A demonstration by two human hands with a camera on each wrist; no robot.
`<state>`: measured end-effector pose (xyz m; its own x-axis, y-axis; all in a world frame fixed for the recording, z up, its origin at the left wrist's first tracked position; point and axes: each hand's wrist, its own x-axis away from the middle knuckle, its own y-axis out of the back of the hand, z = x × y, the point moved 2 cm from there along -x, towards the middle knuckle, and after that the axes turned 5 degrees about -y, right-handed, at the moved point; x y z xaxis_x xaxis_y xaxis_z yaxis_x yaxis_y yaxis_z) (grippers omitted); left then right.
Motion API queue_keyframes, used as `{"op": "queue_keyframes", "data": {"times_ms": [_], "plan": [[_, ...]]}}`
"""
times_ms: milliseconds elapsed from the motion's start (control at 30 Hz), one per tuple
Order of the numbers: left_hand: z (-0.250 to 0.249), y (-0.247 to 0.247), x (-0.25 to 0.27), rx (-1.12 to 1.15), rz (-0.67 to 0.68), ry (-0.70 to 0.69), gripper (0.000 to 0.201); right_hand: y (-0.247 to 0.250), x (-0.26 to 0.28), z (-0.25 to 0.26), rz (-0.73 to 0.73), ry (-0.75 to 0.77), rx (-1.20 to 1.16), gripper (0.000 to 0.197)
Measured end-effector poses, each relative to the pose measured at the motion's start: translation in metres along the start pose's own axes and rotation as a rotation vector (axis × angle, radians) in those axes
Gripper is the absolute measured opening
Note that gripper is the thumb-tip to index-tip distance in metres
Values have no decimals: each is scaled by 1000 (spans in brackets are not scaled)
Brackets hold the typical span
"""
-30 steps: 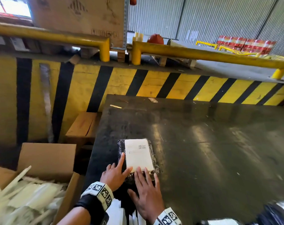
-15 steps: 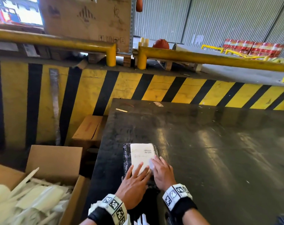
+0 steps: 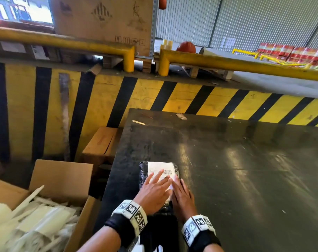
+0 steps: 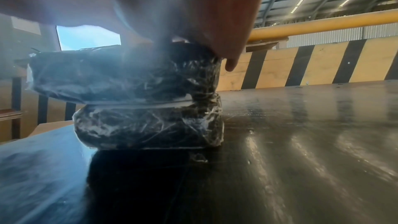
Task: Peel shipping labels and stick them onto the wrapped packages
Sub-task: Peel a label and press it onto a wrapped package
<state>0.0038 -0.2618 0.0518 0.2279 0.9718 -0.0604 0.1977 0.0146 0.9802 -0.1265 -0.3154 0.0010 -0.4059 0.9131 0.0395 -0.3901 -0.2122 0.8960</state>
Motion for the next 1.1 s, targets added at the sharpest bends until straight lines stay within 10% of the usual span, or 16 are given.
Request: {"op": "queue_keyframes", "data": {"times_ms": [200, 367, 600, 967, 1100], "plan": [[32, -25, 31, 85, -13, 63, 90, -4, 1, -2, -2, -12, -50, 65], [53, -10, 45, 54, -84, 61, 76, -1, 3, 2, 15, -35, -48, 48], [27, -6, -26, 51, 106, 50, 58, 1, 2, -2, -7, -20, -84, 109], [75, -4, -4, 24, 18, 182, 71, 0, 6, 3, 27, -14, -86, 56], [65, 4, -32, -37, 27, 98, 93, -1, 3, -2, 3, -19, -116, 101]]}}
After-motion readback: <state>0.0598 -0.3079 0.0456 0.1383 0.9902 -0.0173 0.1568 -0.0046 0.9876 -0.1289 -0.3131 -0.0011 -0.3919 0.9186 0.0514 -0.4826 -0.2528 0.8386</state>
